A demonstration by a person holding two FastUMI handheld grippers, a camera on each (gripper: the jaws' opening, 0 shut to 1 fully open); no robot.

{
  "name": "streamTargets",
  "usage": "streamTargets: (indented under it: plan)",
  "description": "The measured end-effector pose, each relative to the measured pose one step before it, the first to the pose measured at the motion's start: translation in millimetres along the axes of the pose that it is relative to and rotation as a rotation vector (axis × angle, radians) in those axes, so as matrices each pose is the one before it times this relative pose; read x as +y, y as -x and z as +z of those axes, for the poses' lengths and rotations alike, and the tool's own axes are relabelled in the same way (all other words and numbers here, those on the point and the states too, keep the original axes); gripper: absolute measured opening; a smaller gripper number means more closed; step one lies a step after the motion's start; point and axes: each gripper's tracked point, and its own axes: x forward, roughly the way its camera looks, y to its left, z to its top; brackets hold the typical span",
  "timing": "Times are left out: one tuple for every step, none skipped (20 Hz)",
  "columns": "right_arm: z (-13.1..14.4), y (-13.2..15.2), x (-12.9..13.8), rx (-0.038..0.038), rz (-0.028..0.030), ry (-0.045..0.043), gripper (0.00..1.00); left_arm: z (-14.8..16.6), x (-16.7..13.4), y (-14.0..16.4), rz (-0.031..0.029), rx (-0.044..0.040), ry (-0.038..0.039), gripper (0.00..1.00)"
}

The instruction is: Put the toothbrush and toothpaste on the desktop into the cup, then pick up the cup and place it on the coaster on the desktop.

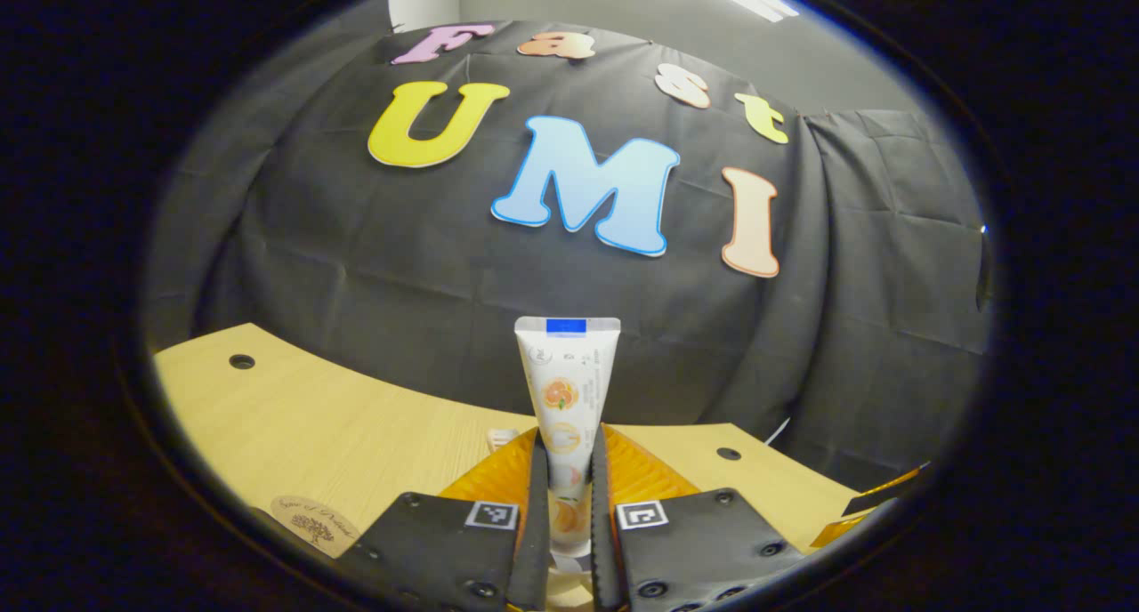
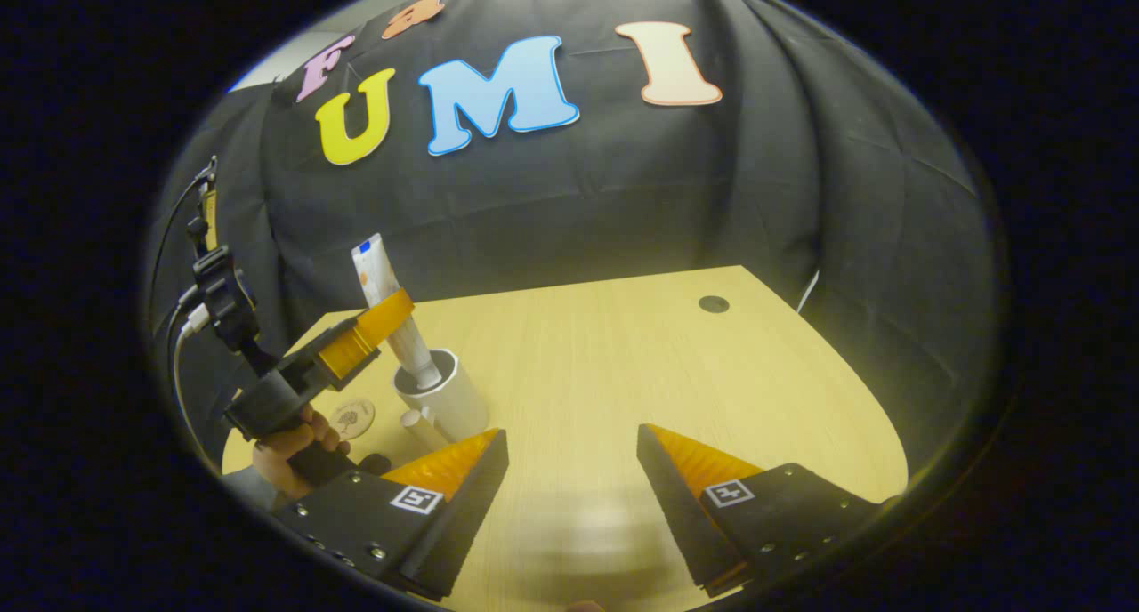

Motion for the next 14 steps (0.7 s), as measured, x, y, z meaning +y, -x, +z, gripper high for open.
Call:
streamTargets:
  plan:
    - [0.11, 0.45, -1.0, 0.0025, 0.00016, -0.0004, 0.91, -2.94, -3.2, -0.97, -0.0055, 0.01286, -0.01565, 0.32]
    - [-1.88, -0.31, -1.91, 0.00317, -0.0017, -0.00044, 0.9, -2.02, -3.28, 0.66, -0.00976, 0.00996, -0.00281, 0.28]
    - [-0.2, 1.55, -0.8, 0.00351, 0.00049, -0.00148, 0.91, 1.35, -5.44, 1.93, -0.02131, 0.00388, 0.01147, 0.41]
    - [-0.38, -0.53, 1.16, 0.00103, 0.00049, -0.00153, 0.91, 1.59, -3.11, 1.88, -0.01284, 0.00342, 0.0089, 0.4]
    - [0.85, 0.05, 1.14, -0.00069, 0.00142, 0.0021, 0.91, 1.09, -2.05, 2.72, -0.00015, 0.00606, -0.00542, 0.64]
    - [-1.46, -0.5, 1.81, 0.00063, -0.00023, 0.00421, 0.91, -0.05, -0.67, 1.99, -0.00365, 0.00742, -0.00608, 0.68]
    - [0.66, 0.08, 1.5, -0.0005, 0.00151, 0.00663, 0.91, 2.45, -2.92, 3.03, -0.00674, 0.00278, -0.00103, 0.76]
    - [-0.85, 0.99, 2.42, 0.00117, 0.00151, 0.00443, 0.9, 2.86, 0.02, 3.27, -0.00052, -0.00252, -0.00385, 0.82]
    - [-0.58, 0.92, 2.22, 0.00328, 0.00249, 0.00116, 0.9, 4.43, 1.26, 2.57, 0.00329, -0.0039, -0.0034, 0.93]
    - [-0.45, 0.68, 2.9, -0.00122, 0.00471, -0.00094, 0.91, 2.83, 3.46, 3.16, 0.00994, -0.00165, -0.00393, 0.93]
    - [1.14, 0.09, 4.14, -0.00042, 0.0074, 0.00194, 0.91, 2.37, 4.68, 4.43, 0.00899, 0.00222, -0.00453, 0.95]
    - [-0.57, 0.57, 3.88, 0.00261, 0.00602, 0.00371, 0.9, 2.77, 3.55, 5.28, 0.01274, 0.00217, -0.00641, 0.96]
    - [0.08, -0.4, 4.64, 0.00574, 0.01178, 0.0048, 0.9, 3.69, 5.04, 7.26, 0.01055, 0.00295, -0.00679, 0.99]
    - [0.51, -2.68, 5.89, 0.00515, 0.01564, 0.004, 0.9, 3.56, 4.01, 6.16, 0.01033, 0.00285, -0.00541, 0.99]
